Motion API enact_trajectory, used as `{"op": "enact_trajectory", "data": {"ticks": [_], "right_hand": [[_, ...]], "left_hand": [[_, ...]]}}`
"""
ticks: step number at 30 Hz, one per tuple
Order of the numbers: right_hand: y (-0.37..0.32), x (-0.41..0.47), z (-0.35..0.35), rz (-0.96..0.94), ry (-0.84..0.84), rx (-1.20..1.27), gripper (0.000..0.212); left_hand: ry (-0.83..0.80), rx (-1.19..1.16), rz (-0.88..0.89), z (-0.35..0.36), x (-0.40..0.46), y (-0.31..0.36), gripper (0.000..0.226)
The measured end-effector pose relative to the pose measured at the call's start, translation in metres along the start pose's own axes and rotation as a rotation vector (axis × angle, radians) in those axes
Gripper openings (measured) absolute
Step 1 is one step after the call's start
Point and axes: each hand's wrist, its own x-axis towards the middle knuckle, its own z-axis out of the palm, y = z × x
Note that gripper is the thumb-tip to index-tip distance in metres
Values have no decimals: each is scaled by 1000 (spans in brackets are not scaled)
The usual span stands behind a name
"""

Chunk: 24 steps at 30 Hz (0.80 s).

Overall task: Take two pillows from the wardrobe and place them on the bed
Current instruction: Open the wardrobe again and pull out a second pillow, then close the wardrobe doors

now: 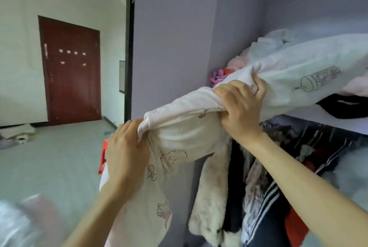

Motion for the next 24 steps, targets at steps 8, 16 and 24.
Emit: {"op": "enact_trajectory", "data": {"ticks": [8, 16, 24], "right_hand": [[-121, -42, 7, 81, -377, 287, 26], [-292, -61, 14, 203, -674, 873, 17], [-403, -57, -15, 10, -918, 1567, 24]], "left_hand": [[-59, 488, -69, -96, -54, -63, 28], [66, 1008, -313, -221, -109, -111, 18], [290, 1258, -438, -304, -166, -103, 31]]}}
